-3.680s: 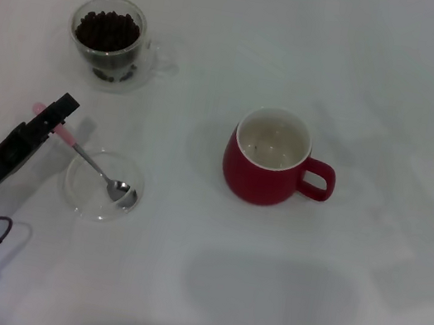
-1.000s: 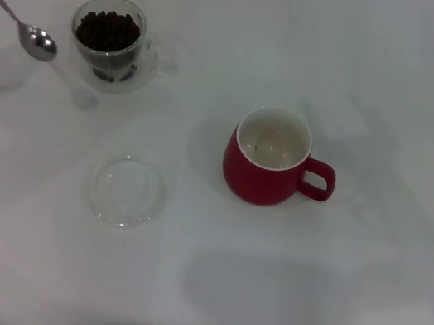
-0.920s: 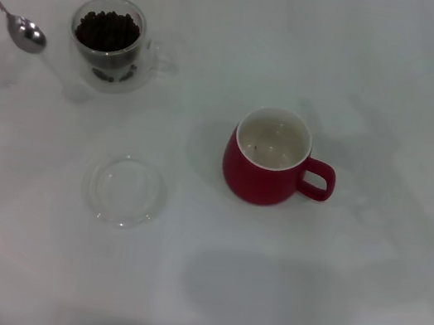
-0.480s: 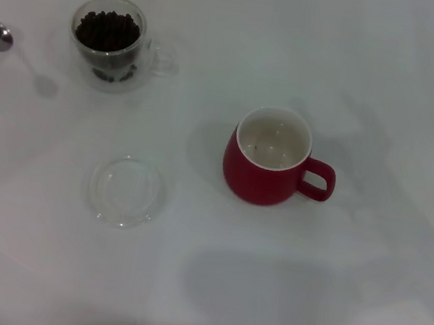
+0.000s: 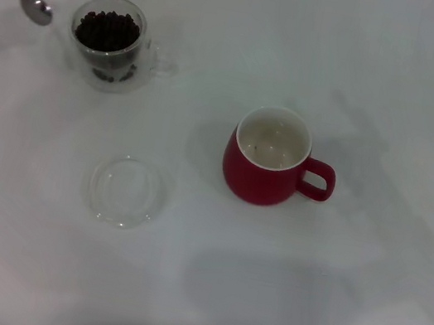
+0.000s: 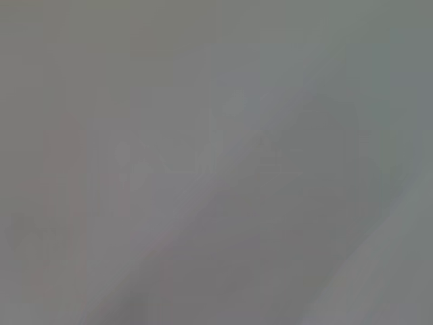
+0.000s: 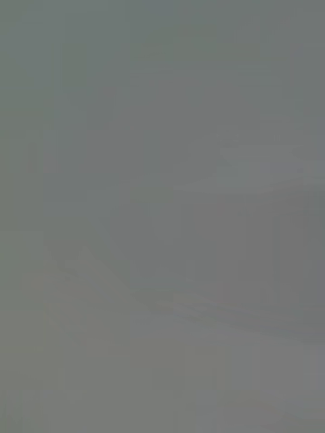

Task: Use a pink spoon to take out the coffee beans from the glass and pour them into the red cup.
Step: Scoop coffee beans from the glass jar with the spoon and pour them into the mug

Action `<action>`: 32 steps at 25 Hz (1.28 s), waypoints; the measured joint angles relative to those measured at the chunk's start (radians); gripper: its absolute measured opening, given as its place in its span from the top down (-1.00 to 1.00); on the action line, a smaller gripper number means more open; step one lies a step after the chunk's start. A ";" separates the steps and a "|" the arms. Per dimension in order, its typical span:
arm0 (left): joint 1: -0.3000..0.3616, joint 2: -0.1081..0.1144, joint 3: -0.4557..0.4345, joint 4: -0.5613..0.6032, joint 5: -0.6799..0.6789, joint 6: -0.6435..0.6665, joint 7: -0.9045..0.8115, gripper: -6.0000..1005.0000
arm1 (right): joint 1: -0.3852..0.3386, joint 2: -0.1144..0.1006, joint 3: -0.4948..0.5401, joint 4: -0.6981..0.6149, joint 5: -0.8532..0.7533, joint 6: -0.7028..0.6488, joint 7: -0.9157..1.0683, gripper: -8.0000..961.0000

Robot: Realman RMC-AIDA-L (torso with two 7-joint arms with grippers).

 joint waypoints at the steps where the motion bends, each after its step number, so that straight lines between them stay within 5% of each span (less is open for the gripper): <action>1: -0.013 -0.003 0.000 -0.006 0.013 -0.015 -0.001 0.72 | -0.001 0.000 -0.001 0.000 0.000 -0.001 0.001 -0.54; 11: -0.142 -0.043 0.005 -0.053 0.135 -0.161 -0.022 0.72 | -0.013 -0.001 -0.010 0.009 -0.012 -0.010 0.011 -0.54; 32: -0.151 -0.120 0.005 -0.067 0.203 -0.306 -0.020 0.72 | -0.019 -0.007 -0.015 0.009 -0.012 -0.008 0.035 -0.54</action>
